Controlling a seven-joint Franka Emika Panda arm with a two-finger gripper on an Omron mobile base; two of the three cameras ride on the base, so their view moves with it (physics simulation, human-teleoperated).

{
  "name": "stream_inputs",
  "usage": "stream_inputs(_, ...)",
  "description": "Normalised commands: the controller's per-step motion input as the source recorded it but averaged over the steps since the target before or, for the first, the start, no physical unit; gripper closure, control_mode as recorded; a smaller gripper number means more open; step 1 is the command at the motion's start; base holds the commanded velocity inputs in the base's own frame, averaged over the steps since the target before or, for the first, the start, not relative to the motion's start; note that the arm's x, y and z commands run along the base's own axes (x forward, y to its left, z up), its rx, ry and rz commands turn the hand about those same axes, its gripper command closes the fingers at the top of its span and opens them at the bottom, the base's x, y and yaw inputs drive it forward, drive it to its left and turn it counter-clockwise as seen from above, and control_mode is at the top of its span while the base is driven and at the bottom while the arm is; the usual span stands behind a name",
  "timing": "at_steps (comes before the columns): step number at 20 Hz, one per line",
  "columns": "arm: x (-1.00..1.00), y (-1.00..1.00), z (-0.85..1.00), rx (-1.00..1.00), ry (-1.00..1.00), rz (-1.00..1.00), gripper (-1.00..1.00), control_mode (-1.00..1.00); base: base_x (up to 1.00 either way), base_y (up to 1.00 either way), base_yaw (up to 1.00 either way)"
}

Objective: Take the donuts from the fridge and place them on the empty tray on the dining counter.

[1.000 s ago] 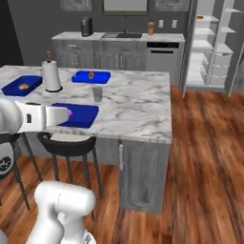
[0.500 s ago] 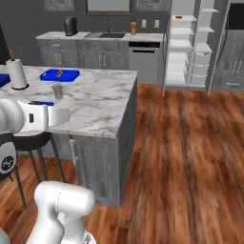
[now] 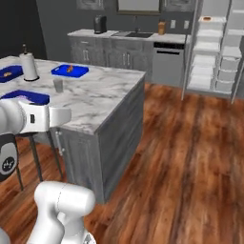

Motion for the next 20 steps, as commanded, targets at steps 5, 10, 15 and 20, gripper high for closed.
stream_inputs(5,0.00,0.00,0.00,0.00,0.00,0.00,-1.00,1.00,0.58,-0.49,0.46)
stream_inputs(10,0.00,0.00,0.00,0.00,0.00,0.00,-1.00,1.00,0.25,-0.72,0.09)
stream_inputs(15,0.00,0.00,0.00,0.00,0.00,0.00,-1.00,1.00,0.00,-1.00,0.00)
stream_inputs(20,0.00,0.00,0.00,0.00,0.00,0.00,-1.00,1.00,0.00,-1.00,0.00)
